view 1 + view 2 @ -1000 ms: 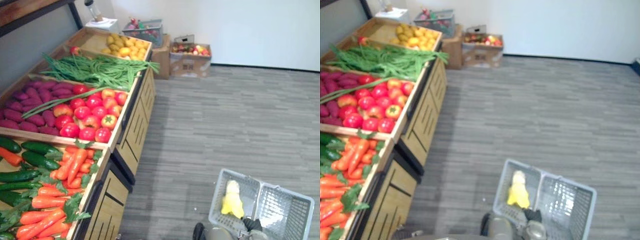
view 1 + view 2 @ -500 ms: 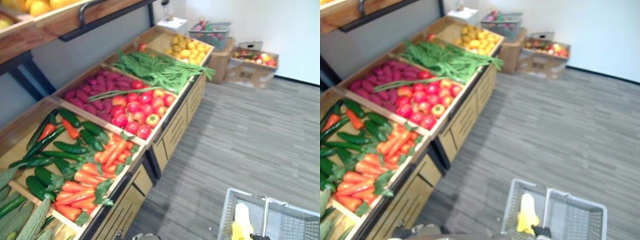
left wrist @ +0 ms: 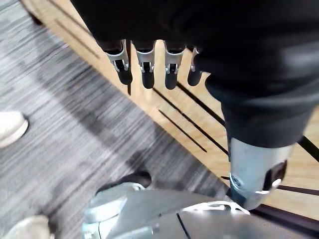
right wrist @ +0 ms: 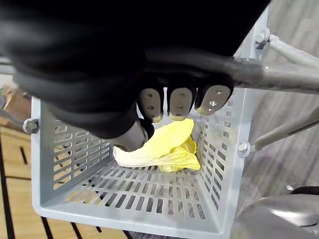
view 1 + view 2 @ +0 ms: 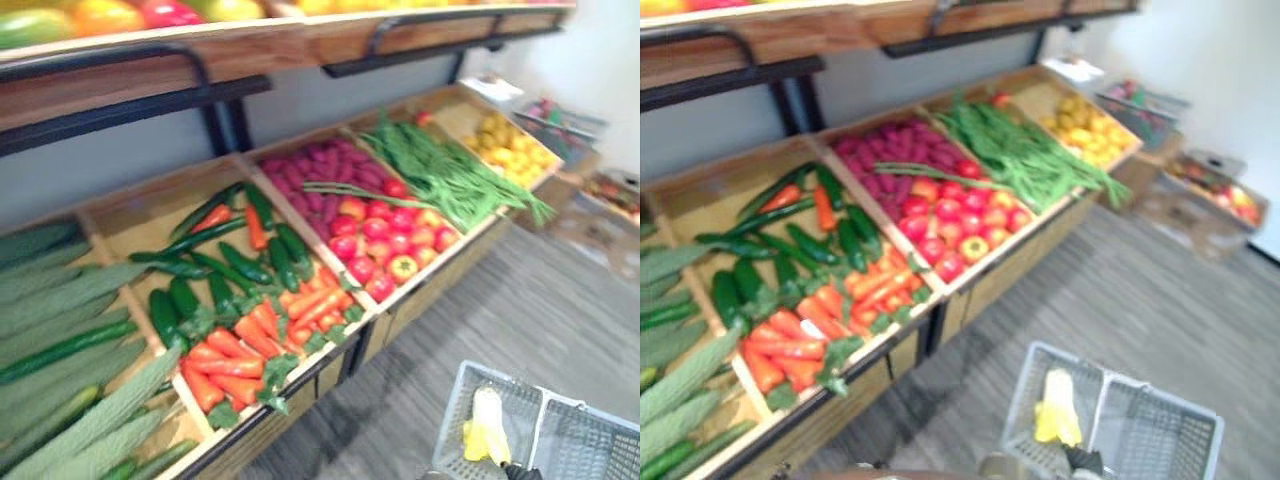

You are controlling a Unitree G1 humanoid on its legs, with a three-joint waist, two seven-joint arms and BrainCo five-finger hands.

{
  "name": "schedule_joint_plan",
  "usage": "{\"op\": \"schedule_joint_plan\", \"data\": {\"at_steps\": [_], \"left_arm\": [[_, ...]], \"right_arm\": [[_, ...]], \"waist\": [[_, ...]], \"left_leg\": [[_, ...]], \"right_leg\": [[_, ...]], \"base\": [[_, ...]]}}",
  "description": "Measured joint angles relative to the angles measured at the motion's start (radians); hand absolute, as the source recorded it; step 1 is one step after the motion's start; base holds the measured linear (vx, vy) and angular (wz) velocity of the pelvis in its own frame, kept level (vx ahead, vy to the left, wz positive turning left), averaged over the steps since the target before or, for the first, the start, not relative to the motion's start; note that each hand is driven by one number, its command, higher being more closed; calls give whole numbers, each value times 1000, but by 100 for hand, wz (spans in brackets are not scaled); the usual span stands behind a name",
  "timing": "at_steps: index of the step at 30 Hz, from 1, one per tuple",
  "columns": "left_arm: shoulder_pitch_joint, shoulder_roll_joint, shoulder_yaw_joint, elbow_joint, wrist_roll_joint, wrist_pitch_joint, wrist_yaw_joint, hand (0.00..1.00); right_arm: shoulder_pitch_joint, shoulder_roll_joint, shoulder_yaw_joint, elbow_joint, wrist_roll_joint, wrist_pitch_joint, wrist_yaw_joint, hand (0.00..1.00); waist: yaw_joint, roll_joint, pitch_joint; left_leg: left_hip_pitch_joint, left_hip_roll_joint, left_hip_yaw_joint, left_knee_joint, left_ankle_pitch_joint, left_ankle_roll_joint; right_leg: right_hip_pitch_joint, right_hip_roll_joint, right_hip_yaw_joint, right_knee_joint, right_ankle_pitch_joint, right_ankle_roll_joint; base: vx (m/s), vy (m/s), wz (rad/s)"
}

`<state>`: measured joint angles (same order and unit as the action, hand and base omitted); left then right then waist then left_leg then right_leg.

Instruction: Pick vegetable in the basket

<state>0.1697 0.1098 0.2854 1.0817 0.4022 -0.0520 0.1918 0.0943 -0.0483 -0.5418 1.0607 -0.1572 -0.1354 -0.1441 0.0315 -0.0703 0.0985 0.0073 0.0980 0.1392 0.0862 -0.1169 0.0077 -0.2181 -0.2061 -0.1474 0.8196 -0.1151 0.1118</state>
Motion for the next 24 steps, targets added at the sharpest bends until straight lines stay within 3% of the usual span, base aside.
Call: {"op": "schedule_joint_plan", "data": {"at_steps": [3, 5, 6, 7, 11, 15, 17, 19, 21, 24], "left_arm": [[-32, -23, 50, -11, -8, -3, 7, 0], [-42, -29, 79, -18, -21, -3, 14, 0], [-48, -34, 98, -16, -43, -2, 23, 0], [-54, -57, 117, -18, -54, -4, 27, 0], [-49, -99, 149, -16, -87, -4, 34, 0], [-40, -113, 151, -21, -114, -6, 37, 0], [-34, -114, 152, -29, -124, -6, 36, 0], [-29, -116, 156, -36, -126, -6, 37, 0], [-17, -117, 173, -59, -126, -7, 36, 0], [-6, -130, 216, -61, -126, -7, 38, 0]], "right_arm": [[17, 22, -5, -14, 10, 1, 0, 100], [16, 34, 0, -18, 8, 1, 0, 100], [14, 37, 2, -20, 3, 3, 0, 100], [12, 33, 2, -25, 1, 5, 0, 100], [7, 17, 1, -32, 4, 22, 1, 100], [5, 28, 12, -33, 5, 23, 1, 100], [6, 26, 11, -34, 6, 23, -1, 100], [9, 25, 12, -34, 7, 24, -2, 100], [12, 16, 10, -37, 8, 26, -3, 100], [13, 16, -12, -40, 8, 26, 0, 100]], "waist": [[1, 2, 2], [11, -12, 0], [20, -21, -5], [38, 19, -13], [34, 50, -2], [38, 72, -2], [30, 71, 0], [24, 67, 1], [23, 56, 0], [23, 59, -9]], "left_leg": [[-35, 25, -143, 6, 7, -39], [-55, 29, -198, 10, 3, -78], [-66, 41, -225, 7, -2, -102], [-78, 86, -204, 4, 6, -114], [-90, 111, -168, -34, 77, -174], [-108, 128, -164, -51, 137, -178], [-127, 128, -101, -52, 177, -153], [-134, 137, 75, -4, 156, -115], [-137, 147, 244, 127, 83, -66], [-127, 107, 260, 88, 64, -81]], "right_leg": [[-8, 51, 113, -206, 4, 6], [3, 41, 155, -381, 65, 28], [27, 42, 150, -427, 59, 45], [36, 75, 108, -469, 55, 40], [91, 85, -1, -531, -44, 4], [128, 96, -86, -558, -76, -24], [128, 78, -136, -555, -81, -33], [140, 49, -181, -552, -85, -41], [144, 1, -197, -551, -79, -31], [144, -19, -182, -579, -59, 0]], "base": [[116, -206, 158], [107, -345, 101], [97, -417, 57], [117, -439, 50], [46, -241, 46], [-53, -161, 47], [-149, -68, 72], [-136, 19, 67], [-63, 111, 43], [-57, 171, 16]]}}
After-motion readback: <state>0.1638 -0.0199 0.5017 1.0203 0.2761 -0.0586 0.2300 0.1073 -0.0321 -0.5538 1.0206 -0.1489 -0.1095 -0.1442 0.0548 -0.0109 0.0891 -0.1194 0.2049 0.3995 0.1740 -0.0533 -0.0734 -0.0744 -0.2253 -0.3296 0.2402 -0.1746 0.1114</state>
